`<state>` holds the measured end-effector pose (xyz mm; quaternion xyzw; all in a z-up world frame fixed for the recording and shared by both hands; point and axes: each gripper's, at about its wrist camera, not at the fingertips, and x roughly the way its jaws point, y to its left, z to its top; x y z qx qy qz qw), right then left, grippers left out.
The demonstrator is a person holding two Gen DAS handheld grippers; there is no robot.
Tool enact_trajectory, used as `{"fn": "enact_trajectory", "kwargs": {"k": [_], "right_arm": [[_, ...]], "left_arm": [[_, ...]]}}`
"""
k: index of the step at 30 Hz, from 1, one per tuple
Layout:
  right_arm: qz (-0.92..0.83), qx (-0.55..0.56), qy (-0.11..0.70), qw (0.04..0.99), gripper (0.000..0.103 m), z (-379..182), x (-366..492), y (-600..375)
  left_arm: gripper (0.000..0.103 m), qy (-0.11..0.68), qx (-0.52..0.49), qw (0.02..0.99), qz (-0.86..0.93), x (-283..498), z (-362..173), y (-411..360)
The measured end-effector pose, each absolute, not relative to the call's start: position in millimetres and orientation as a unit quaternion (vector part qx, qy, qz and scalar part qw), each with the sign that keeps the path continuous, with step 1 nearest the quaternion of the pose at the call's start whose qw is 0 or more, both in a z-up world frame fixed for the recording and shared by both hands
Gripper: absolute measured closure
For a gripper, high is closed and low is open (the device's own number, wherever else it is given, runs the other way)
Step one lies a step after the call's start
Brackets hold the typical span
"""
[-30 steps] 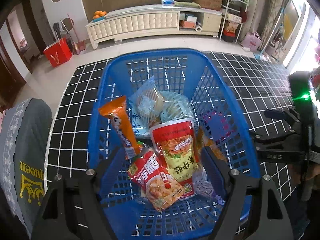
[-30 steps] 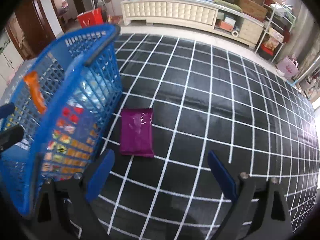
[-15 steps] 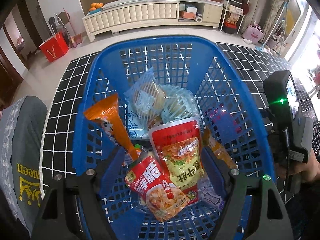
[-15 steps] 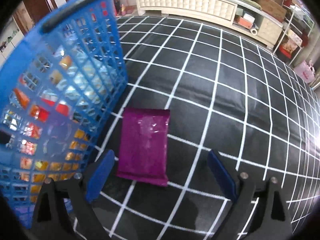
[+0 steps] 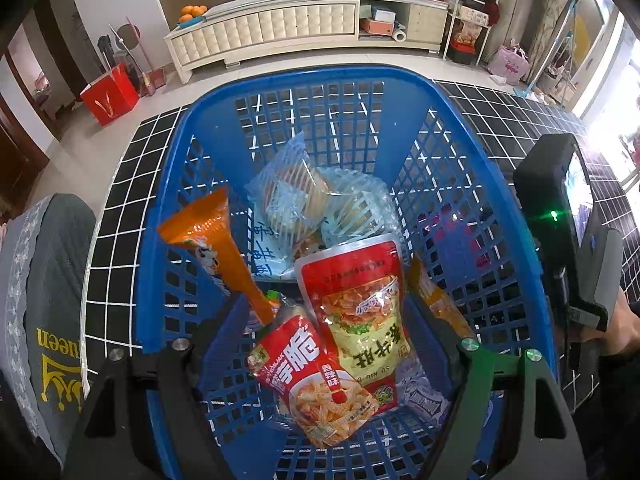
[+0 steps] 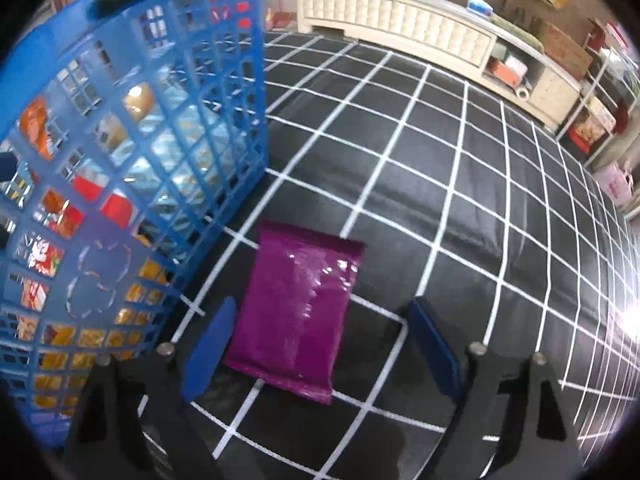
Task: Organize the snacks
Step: 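Grasp the purple pouch with the right gripper, then lift the purple pouch and carry it over the basket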
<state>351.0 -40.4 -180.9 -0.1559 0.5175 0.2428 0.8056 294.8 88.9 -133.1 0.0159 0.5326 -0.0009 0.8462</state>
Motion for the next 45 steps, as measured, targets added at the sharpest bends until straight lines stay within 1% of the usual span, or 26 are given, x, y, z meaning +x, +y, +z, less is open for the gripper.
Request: {"fn": "enact_trajectory", "kwargs": {"k": [1, 2, 12, 15, 18, 28, 32, 38, 45], "right_arm": [[0.249, -0.159, 0.512, 0.807, 0.032, -177.5, 349.7, -36.9], [0.254, -0.161, 0.508, 0.807, 0.045, -174.9, 347.6, -34.7], [0.251, -0.182, 0.497, 0.81, 0.046, -160.9, 328.9, -42.7], [0.251, -0.185, 0.487, 0.816, 0.046, -144.5, 321.4, -51.1], [0.248, -0.18, 0.473, 0.826, 0.046, -123.7, 312.3, -60.1], [0.259, -0.137, 0.417, 0.86, 0.046, -33.4, 267.3, -74.1], [0.266, -0.123, 0.406, 0.866, 0.046, -12.3, 254.2, -70.7], [0.277, -0.116, 0.391, 0.87, 0.046, 6.2, 245.9, -57.8], [0.287, -0.109, 0.394, 0.866, 0.046, 9.4, 246.4, -33.4]], "left_arm": [[0.026, 0.532, 0.016, 0.846, -0.001, 294.8, -133.1, 88.9], [0.026, 0.532, 0.016, 0.846, -0.001, 295.0, -133.1, 88.9], [0.026, 0.527, -0.006, 0.85, 0.018, 288.6, -128.8, 95.6], [0.026, 0.523, -0.022, 0.852, 0.008, 280.0, -121.6, 93.4], [0.026, 0.512, -0.009, 0.859, 0.009, 269.1, -110.6, 86.6], [0.026, 0.456, 0.005, 0.89, 0.006, 226.9, -54.3, 75.2], [0.026, 0.434, 0.003, 0.901, 0.003, 217.3, -37.3, 78.9], [0.026, 0.405, -0.008, 0.914, 0.008, 206.3, -21.6, 94.5], [0.026, 0.381, 0.017, 0.924, 0.024, 196.9, -18.5, 109.9]]}}
